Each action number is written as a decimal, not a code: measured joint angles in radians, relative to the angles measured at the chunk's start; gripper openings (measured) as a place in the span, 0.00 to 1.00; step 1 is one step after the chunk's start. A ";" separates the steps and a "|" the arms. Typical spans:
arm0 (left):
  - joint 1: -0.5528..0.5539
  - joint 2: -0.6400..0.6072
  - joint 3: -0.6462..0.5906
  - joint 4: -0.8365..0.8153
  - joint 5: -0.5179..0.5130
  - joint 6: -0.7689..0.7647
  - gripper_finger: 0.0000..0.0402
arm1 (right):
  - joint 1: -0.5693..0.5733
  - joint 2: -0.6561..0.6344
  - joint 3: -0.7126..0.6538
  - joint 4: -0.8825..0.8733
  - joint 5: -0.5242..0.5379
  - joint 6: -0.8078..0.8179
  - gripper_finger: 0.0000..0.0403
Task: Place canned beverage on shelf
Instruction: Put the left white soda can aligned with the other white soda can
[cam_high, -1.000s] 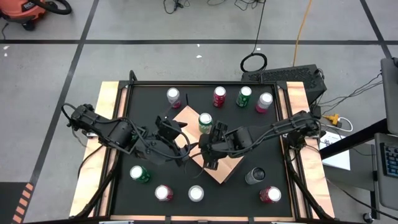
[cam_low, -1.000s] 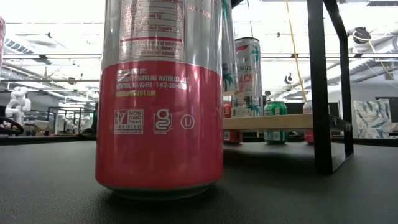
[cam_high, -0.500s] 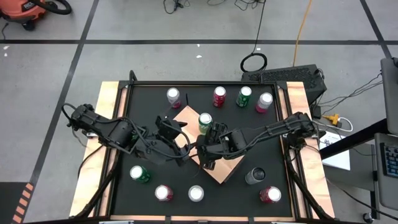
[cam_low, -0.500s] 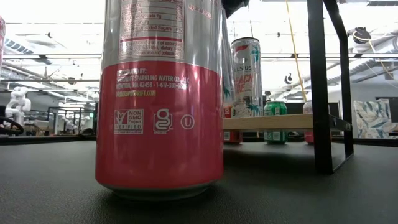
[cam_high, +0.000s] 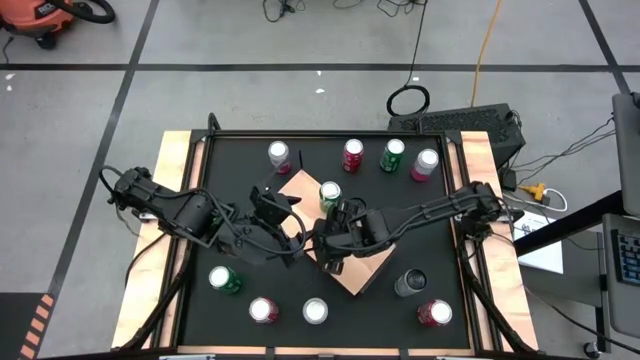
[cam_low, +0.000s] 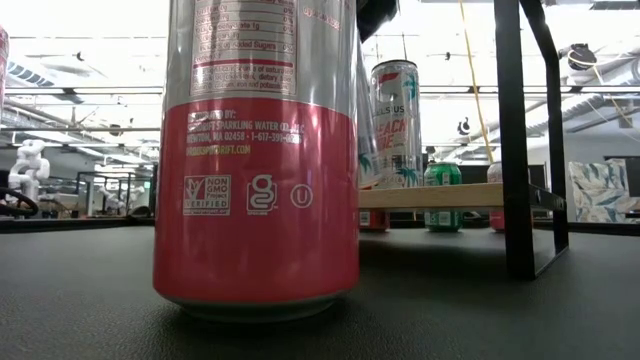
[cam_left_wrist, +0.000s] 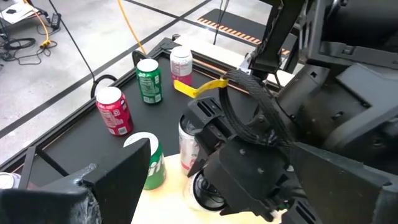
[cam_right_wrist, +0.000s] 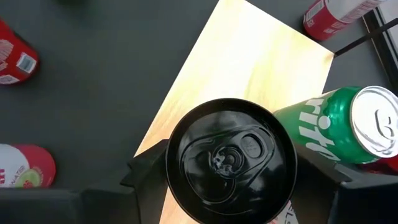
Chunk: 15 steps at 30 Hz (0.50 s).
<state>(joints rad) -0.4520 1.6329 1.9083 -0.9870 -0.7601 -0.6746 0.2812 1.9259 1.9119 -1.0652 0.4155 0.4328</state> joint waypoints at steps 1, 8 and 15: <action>0.000 0.000 0.000 0.000 0.000 0.000 0.97 | -0.002 0.000 0.000 0.000 0.000 0.000 0.60; 0.000 0.000 0.000 -0.005 0.000 0.001 0.97 | -0.012 0.006 0.000 -0.009 -0.006 0.000 0.61; 0.000 0.000 0.000 -0.004 0.000 0.001 0.97 | -0.013 0.006 0.000 -0.008 -0.025 0.000 0.62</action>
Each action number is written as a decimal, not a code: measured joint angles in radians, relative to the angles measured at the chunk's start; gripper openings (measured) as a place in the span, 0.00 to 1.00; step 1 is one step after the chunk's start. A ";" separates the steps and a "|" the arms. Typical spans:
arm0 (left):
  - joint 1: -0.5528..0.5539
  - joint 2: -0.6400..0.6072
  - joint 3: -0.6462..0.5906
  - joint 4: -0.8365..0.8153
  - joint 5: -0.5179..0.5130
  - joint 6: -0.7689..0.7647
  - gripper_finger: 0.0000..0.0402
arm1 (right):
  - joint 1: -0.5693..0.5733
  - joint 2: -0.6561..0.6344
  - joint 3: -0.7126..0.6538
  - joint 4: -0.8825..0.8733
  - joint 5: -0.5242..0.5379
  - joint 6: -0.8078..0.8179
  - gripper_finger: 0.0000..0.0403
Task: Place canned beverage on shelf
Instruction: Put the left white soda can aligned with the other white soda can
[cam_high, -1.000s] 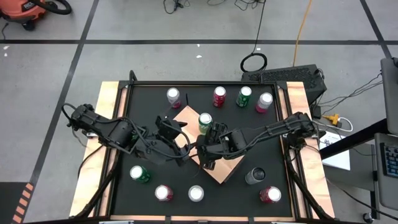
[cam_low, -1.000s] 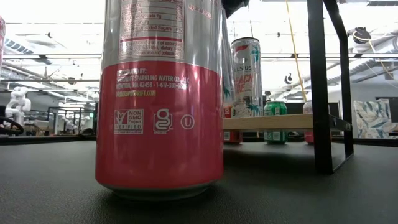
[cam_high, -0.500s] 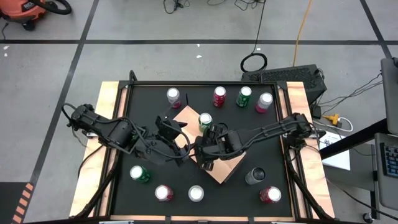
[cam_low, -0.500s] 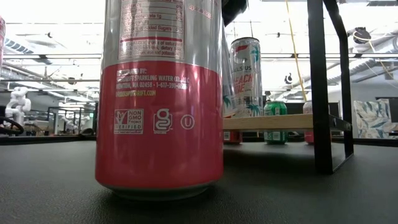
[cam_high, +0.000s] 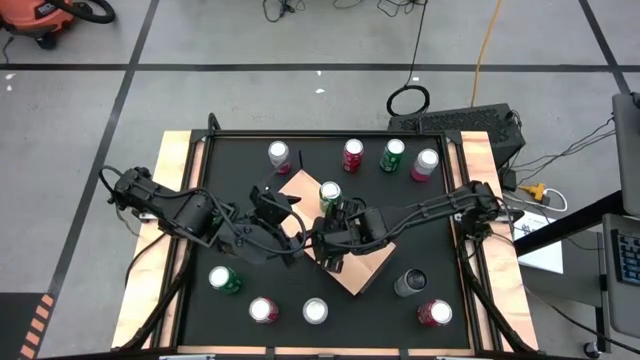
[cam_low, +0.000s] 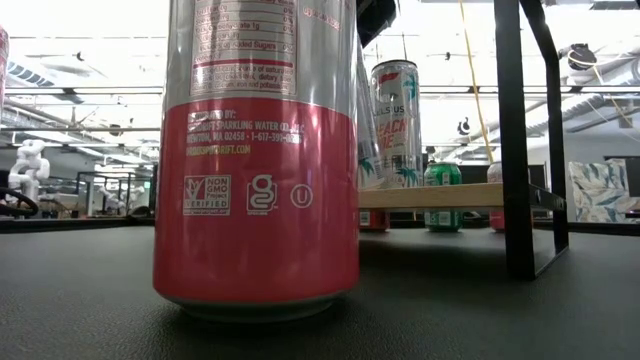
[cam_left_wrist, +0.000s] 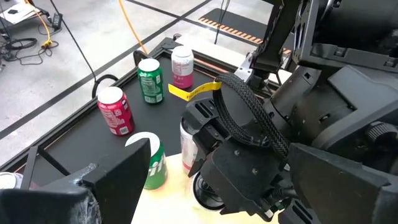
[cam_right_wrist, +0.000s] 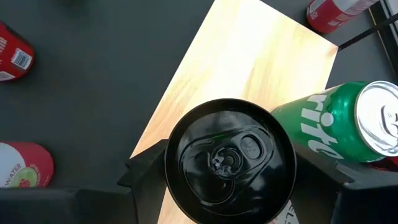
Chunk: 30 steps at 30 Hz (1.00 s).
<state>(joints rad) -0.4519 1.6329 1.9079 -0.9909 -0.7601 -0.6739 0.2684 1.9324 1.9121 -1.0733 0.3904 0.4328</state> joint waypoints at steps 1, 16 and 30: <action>0.000 0.000 0.000 0.000 0.000 0.000 0.97 | 0.000 0.000 0.000 0.000 0.000 0.000 0.62; 0.000 0.000 0.000 0.000 0.000 0.000 0.97 | -0.001 0.000 0.000 -0.015 0.000 -0.001 0.62; 0.000 0.000 0.000 0.002 -0.004 -0.001 0.97 | -0.010 0.000 0.001 -0.023 0.004 -0.001 0.69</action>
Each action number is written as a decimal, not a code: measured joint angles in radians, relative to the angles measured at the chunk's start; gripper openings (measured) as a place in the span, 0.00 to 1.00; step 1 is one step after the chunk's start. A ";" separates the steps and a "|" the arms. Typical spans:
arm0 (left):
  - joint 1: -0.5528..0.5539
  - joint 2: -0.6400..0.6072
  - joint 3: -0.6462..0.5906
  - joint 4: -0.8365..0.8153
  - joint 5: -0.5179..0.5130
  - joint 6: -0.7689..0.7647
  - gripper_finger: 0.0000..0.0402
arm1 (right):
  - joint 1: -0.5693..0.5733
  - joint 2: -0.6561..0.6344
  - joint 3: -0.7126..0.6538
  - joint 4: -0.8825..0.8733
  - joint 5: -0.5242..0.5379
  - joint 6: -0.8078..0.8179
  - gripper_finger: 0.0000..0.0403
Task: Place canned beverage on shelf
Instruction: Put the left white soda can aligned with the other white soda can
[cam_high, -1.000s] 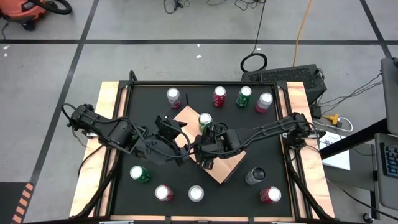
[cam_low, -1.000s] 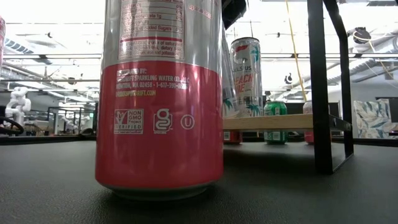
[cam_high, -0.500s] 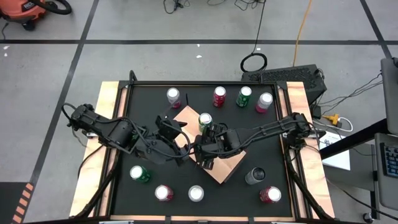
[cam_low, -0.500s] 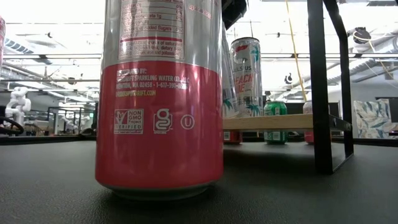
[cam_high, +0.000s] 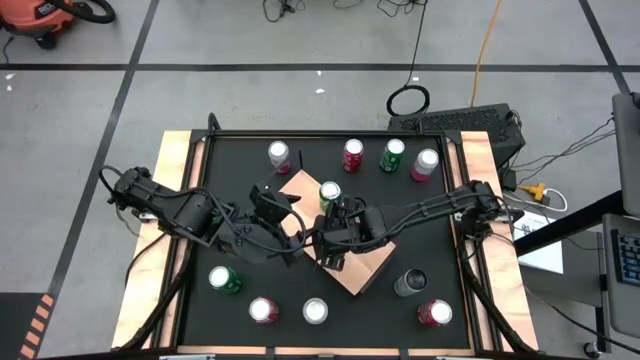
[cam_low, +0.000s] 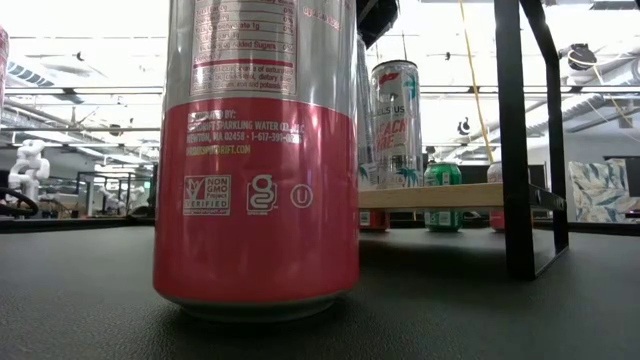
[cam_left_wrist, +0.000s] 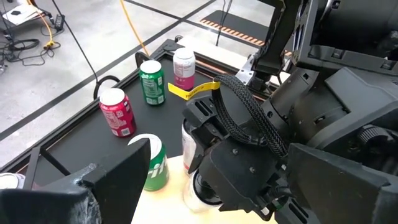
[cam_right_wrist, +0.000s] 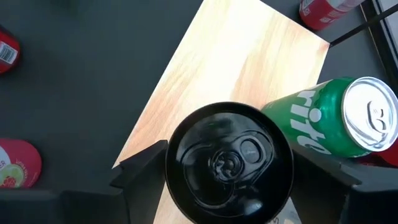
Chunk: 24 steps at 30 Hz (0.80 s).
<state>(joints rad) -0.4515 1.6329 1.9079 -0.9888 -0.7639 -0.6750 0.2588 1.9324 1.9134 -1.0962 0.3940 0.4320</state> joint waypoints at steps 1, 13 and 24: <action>0.000 0.000 0.000 0.001 0.000 0.000 0.97 | 0.000 0.000 0.000 0.000 0.000 0.000 0.70; 0.001 0.000 0.000 -0.002 -0.003 0.000 0.97 | -0.011 0.000 0.000 -0.007 -0.002 0.018 0.70; 0.017 -0.001 0.000 -0.005 -0.004 0.002 0.97 | -0.033 0.000 0.000 -0.014 -0.034 0.030 0.74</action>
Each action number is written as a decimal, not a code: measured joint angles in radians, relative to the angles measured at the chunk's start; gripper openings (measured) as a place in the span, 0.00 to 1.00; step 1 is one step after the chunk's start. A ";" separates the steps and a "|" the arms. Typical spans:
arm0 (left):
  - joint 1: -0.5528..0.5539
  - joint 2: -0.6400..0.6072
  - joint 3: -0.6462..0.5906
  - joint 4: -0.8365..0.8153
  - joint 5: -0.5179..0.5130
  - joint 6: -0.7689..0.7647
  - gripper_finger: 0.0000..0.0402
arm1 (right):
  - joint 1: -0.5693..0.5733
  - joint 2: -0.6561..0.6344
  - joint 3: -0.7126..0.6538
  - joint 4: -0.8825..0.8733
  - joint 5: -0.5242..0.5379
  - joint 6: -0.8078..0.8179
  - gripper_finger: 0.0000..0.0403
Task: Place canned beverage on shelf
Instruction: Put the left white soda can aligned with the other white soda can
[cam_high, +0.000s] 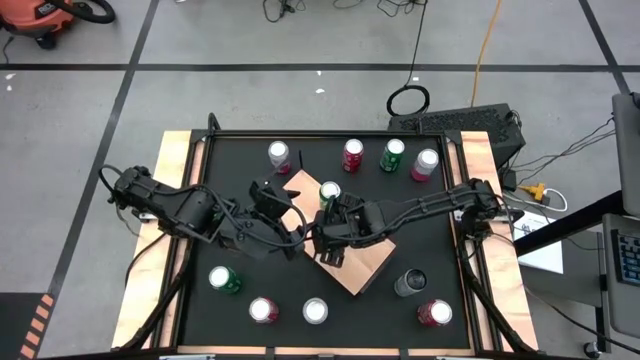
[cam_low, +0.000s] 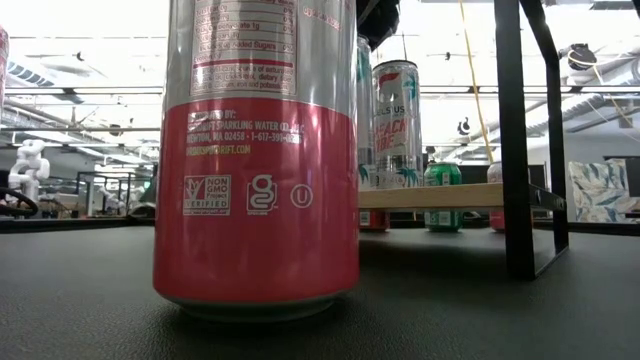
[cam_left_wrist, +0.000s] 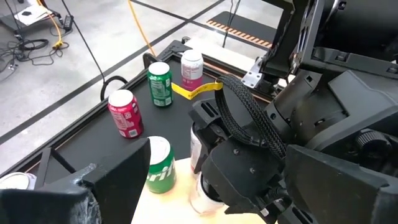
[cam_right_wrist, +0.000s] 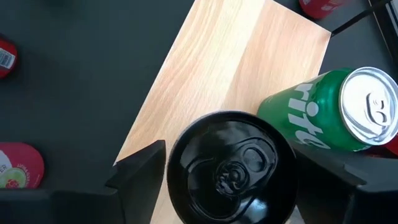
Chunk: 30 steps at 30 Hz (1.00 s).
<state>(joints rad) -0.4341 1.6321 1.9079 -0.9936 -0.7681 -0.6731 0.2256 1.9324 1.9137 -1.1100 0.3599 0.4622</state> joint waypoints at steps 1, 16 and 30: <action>0.003 0.000 0.000 -0.001 0.000 0.000 0.97 | -0.002 0.000 0.000 -0.002 0.000 0.000 0.75; 0.017 0.000 0.000 -0.002 0.004 -0.002 0.97 | -0.016 0.000 0.004 -0.022 -0.078 0.005 0.88; 0.036 0.005 0.001 -0.067 0.004 -0.096 0.97 | -0.033 -0.017 0.011 -0.058 -0.106 0.014 0.88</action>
<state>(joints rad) -0.3985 1.6374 1.9091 -1.0603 -0.7643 -0.7688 0.1922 1.9150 1.9248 -1.1681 0.2538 0.4758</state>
